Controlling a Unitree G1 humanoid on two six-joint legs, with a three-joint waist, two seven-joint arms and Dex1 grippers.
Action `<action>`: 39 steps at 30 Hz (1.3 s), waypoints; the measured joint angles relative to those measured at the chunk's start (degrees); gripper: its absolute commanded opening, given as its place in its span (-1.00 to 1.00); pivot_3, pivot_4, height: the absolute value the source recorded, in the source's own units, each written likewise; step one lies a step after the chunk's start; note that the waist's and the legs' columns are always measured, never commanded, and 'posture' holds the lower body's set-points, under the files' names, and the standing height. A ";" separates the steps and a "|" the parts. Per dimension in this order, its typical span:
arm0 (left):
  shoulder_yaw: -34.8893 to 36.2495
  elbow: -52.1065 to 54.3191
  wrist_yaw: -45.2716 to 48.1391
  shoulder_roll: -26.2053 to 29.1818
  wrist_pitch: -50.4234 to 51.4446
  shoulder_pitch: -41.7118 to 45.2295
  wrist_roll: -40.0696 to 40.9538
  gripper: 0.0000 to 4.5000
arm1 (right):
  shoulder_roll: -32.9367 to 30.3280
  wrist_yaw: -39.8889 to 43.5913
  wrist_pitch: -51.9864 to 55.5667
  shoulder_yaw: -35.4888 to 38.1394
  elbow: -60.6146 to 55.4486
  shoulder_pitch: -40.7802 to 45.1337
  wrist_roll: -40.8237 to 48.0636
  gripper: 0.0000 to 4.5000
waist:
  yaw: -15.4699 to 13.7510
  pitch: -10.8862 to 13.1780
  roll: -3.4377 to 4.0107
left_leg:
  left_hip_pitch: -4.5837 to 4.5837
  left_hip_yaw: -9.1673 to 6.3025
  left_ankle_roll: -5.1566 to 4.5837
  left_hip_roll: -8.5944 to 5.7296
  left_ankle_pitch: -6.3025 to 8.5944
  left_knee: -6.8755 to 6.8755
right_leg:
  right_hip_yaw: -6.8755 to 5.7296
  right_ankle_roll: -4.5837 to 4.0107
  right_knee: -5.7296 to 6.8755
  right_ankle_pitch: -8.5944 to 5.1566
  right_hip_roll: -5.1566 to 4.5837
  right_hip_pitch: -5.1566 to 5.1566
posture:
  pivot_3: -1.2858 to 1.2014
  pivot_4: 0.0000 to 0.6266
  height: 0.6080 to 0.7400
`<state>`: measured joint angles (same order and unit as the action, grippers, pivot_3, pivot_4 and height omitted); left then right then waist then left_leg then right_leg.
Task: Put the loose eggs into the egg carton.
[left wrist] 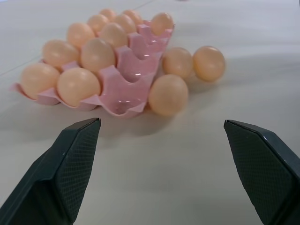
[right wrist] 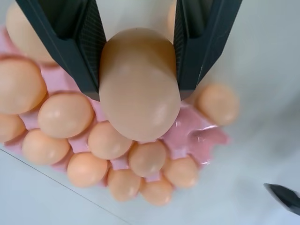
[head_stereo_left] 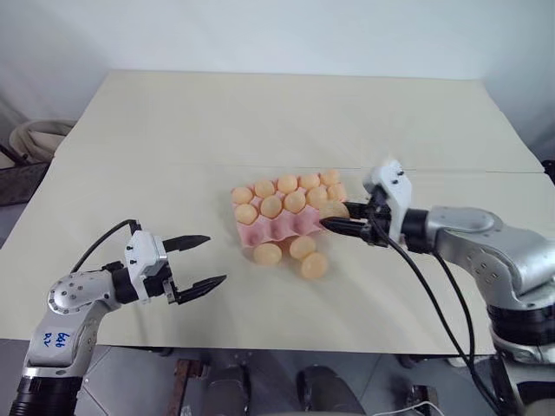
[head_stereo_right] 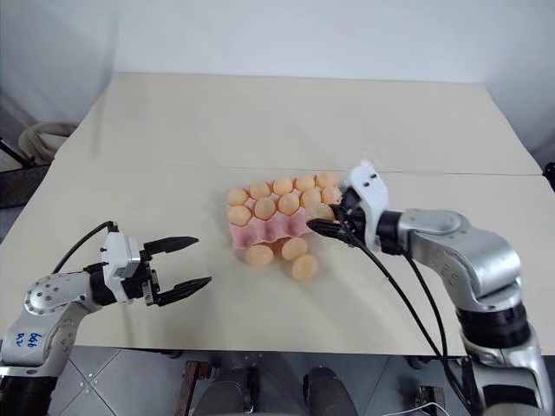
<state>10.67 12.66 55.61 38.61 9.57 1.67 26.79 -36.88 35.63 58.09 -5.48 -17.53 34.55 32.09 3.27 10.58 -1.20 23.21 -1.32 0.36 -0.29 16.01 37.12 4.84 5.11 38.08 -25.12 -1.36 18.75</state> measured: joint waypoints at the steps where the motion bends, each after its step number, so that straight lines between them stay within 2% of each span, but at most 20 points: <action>1: 0.00 0.10 -0.37 -0.01 0.11 0.00 0.00 1.00 | 0.15 -0.17 -1.07 -2.17 2.23 0.51 -1.96 -0.34 | -0.17 0.00 0.00 | 0.03 0.01 -0.02 -0.02 0.01 0.01 | -0.02 0.01 -0.01 0.00 -0.04 0.03 | 0.03 -0.52 1.00; 4: 0.05 0.20 -1.31 -0.18 0.41 -0.10 -0.03 1.00 | 1.89 -0.27 -4.36 -5.40 8.00 1.97 -6.33 -0.34 | -0.17 0.00 0.00 | 0.11 0.13 -0.05 -0.04 0.03 0.03 | -0.12 0.03 0.02 0.02 -0.11 0.16 | 0.03 -0.52 1.00; 10: 0.06 1.73 -2.94 -0.54 0.47 -0.87 -0.02 1.00 | 4.48 -0.25 -9.28 -5.97 13.72 3.86 -11.00 -0.34 | 0.07 0.00 0.00 | 0.10 0.25 -0.05 -0.01 0.03 0.00 | -0.18 0.03 0.29 0.02 -0.12 0.29 | 0.03 -0.52 1.00; 11: 0.06 2.22 -3.05 -0.55 0.52 -1.23 -0.02 1.00 | 4.66 -0.02 -9.40 -5.96 13.69 3.76 -11.26 -0.04 | 0.07 0.00 0.00 | 0.11 0.29 -0.05 0.00 0.03 0.00 | -0.18 0.03 0.35 0.02 -0.13 0.38 | 0.03 -0.52 1.00; 15: 0.14 2.65 -3.21 -0.59 0.89 -1.98 0.05 1.00 | 3.23 3.94 -9.51 -4.69 8.08 0.91 -9.30 0.50 | -0.09 0.00 0.00 | 0.16 0.31 -0.03 0.02 0.02 0.01 | -0.25 0.03 0.51 0.02 -0.14 0.57 | 0.03 -0.52 1.00; 17: 0.13 2.66 -3.20 -0.59 1.18 -1.94 0.12 1.00 | 2.64 5.20 -9.51 -3.15 4.57 -0.73 -7.93 0.50 | -0.09 0.00 0.00 | 0.20 0.33 -0.02 0.02 0.02 0.03 | -0.26 0.03 0.50 0.02 -0.15 0.61 | 0.03 -0.52 1.00; 20: -0.08 2.50 -2.98 -0.69 1.28 -1.45 0.18 1.00 | 0.14 6.76 -11.52 3.35 -0.49 -5.25 -5.72 0.50 | -0.33 0.00 0.00 | 0.22 0.33 -0.02 0.01 0.01 0.05 | -0.28 0.03 0.44 0.02 -0.16 0.57 | 0.03 -0.52 1.00; 24: -1.09 1.70 -2.21 -1.27 1.25 0.81 0.15 1.00 | -1.58 10.63 -18.72 13.07 -6.75 -16.19 -2.65 0.50 | -1.32 0.00 -0.01 | 0.21 0.31 -0.03 0.01 0.02 0.05 | -0.36 0.03 0.33 0.02 -0.15 0.49 | 0.03 -0.52 1.00; 31: -4.06 -3.49 0.73 -1.85 1.01 6.46 -0.13 1.00 | -5.71 15.38 -23.22 24.42 -12.30 -33.72 0.12 0.50 | -1.46 0.00 0.00 | 0.06 0.36 -0.06 0.01 -0.01 0.10 | -0.33 0.03 0.25 0.02 -0.14 0.24 | 0.03 -0.52 1.00; 35: -5.08 -4.90 2.29 -1.90 0.36 8.69 -0.14 1.00 | -7.01 18.40 -25.57 26.83 -17.28 -40.45 1.63 0.50 | -1.24 0.00 -0.01 | -0.09 0.33 -0.05 0.02 -0.01 0.11 | -0.35 0.03 0.22 0.02 -0.11 0.06 | 0.03 -0.52 1.00; 39: -5.15 -5.88 3.61 -1.88 0.10 9.09 -0.16 1.00 | -7.59 19.71 -27.03 27.03 -19.40 -42.96 2.37 0.50 | -1.35 0.00 -0.01 | -0.15 0.30 -0.06 0.02 -0.02 0.14 | -0.36 0.04 0.13 0.04 -0.12 -0.07 | 0.03 -0.52 1.00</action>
<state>5.52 6.78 59.22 36.72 9.66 10.76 26.63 -44.47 55.35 31.05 21.55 -36.93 -8.41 34.46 1.92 10.58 -1.20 23.05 -1.02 0.30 -0.27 16.00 37.25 4.47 5.16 38.22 -25.08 -1.48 18.68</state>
